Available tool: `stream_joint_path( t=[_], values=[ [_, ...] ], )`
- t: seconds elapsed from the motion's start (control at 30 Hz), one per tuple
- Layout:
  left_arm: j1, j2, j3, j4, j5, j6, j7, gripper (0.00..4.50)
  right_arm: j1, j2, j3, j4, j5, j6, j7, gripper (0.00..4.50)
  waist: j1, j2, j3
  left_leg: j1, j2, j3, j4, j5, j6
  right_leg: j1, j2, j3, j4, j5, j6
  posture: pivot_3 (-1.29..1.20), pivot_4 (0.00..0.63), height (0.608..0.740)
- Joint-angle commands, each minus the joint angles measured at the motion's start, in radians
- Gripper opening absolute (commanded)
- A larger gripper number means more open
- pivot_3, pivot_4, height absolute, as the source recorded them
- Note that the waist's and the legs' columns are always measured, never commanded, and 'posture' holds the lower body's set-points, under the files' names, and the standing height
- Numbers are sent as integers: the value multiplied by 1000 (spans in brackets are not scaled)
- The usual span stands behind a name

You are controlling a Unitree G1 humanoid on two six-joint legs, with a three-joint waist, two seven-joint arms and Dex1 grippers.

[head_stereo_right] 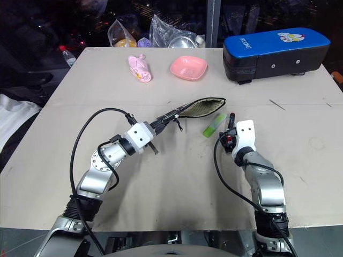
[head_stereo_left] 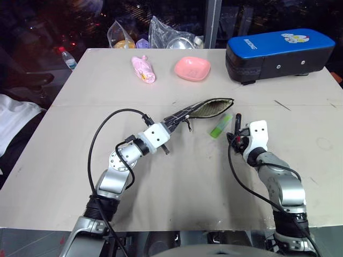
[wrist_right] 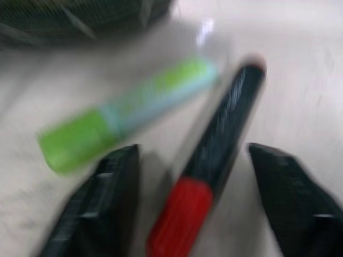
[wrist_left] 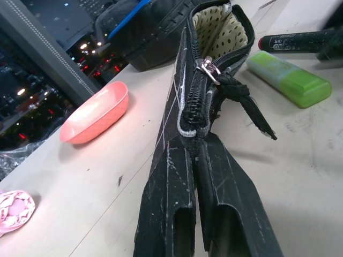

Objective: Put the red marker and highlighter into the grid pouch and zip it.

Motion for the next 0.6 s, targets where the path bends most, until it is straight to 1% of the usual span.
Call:
stream_joint_path(
  t=[0.03, 0.07, 0.23, 0.33, 0.43, 0.5, 0.6],
  values=[
    [-14, -5, 10, -13, -9, -13, 10, 0, -7, -15, -13, -17, -2, 22, -29, 720, -1, 0, 0, 0, 0, 0, 0, 0, 0, 0, 0, 0, 0, 0, 0, 0, 150, 740],
    [-13, -5, 9, -14, -8, -14, 11, 0, -12, -21, -17, -21, -3, 29, -36, 364, -1, 0, 0, 0, 0, 0, 0, 0, 0, 0, 0, 0, 0, 0, 0, 0, 150, 740],
    [-12, -8, 8, -15, -6, -12, 13, 0, -72, -58, -98, -33, 2, 44, -82, 324, 0, 0, 0, 0, 0, 0, 0, 0, 0, 0, 0, 0, 0, 0, 0, 0, 150, 740],
    [-11, -8, 6, -15, -6, -13, 14, 0, -119, -124, -150, -27, 7, 30, -77, 324, -1, 0, 0, 0, 0, 0, 0, 0, 0, 0, 0, 0, 0, 0, 0, 0, 150, 740],
    [-14, -10, 5, -15, -7, -13, 14, 0, -161, -233, -157, -28, 33, -22, 22, 324, -2, 0, 0, 0, 0, 0, 0, 0, 0, 0, 0, 0, 0, 0, 0, 0, 150, 740],
    [-16, -11, 3, -14, -7, -14, 12, 0, -174, -343, -106, -36, 28, -111, 143, 324, -2, 0, 0, 0, 0, 0, -1, 0, 0, 0, 0, 0, 0, 0, 0, 0, 150, 740],
    [-22, -12, 0, -10, -9, -19, 4, 0, -162, -551, 18, -33, -39, -298, 355, 324, -3, 1, 1, 0, 0, 0, -1, 0, 1, 0, 1, 0, -1, 0, 0, 0, 150, 740]
  ],
)
